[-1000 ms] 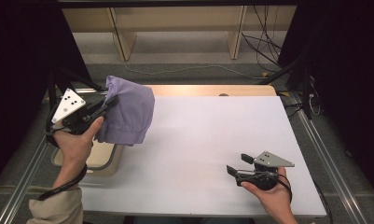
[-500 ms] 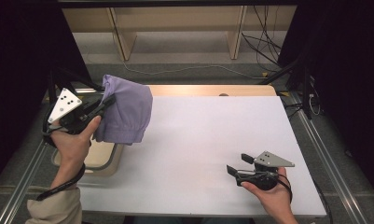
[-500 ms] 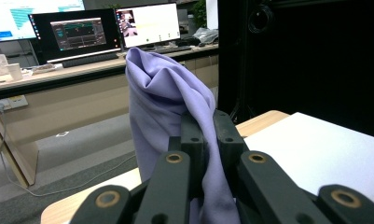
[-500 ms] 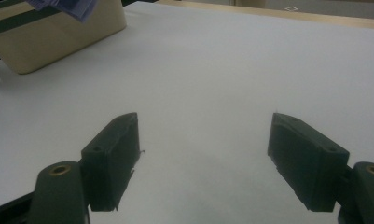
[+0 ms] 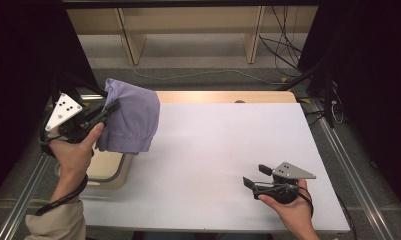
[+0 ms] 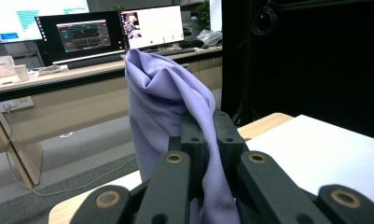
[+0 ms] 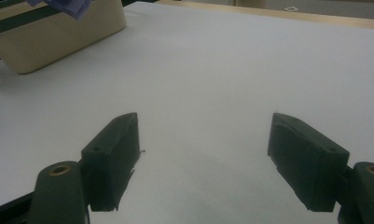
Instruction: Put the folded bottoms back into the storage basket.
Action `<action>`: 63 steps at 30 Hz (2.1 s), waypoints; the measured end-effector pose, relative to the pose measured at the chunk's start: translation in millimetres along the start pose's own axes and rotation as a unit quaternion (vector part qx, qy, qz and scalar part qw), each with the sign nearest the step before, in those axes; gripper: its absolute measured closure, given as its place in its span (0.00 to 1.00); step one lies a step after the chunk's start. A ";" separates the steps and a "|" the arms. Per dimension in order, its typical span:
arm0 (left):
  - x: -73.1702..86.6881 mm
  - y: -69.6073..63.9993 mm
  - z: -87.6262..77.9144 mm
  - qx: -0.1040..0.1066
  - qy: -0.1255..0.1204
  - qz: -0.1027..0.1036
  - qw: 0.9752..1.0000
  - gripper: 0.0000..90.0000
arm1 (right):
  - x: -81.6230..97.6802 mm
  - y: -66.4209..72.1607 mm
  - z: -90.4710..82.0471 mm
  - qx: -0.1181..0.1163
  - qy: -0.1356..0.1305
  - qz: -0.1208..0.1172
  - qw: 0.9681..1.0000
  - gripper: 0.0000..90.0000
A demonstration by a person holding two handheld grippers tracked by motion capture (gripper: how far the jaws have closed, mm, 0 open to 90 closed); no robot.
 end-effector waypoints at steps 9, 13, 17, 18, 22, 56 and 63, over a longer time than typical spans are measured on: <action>-1.2 2.5 -2.3 -0.003 -0.003 -0.001 1.000 0.94 | 0.2 0.1 0.3 -0.001 0.000 0.000 1.000 0.29; -1.9 3.1 -3.4 -0.003 -0.004 -0.002 1.000 0.94 | 0.1 0.2 0.2 -0.001 0.000 0.000 1.000 0.29; -2.7 4.3 -4.6 -0.005 -0.006 -0.001 1.000 0.94 | 0.1 0.3 0.2 0.000 0.000 0.000 1.000 0.29; -3.2 5.0 -5.4 -0.006 -0.006 -0.002 1.000 0.94 | 0.1 0.2 0.3 0.000 0.001 -0.001 1.000 0.29; -3.9 5.8 -6.6 -0.006 -0.007 -0.002 1.000 0.94 | 0.2 0.2 0.4 0.000 0.001 0.000 1.000 0.29; -9.1 13.8 -15.9 -0.016 -0.017 -0.003 1.000 0.94 | 0.2 0.4 0.3 0.000 0.001 -0.001 1.000 0.29; -9.7 15.4 -17.6 -0.020 -0.018 -0.001 1.000 0.94 | 0.1 0.4 0.3 0.000 0.001 -0.001 1.000 0.29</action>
Point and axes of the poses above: each handheld gripper's, and its own axes: z roughly forward along the jaws, x roughly out of its underside, y roughly to its left, the point moved 1 cm from there along z, roughly forward along the jaws, and after that the axes turned 1 degree about y, right-handed, at the moved point
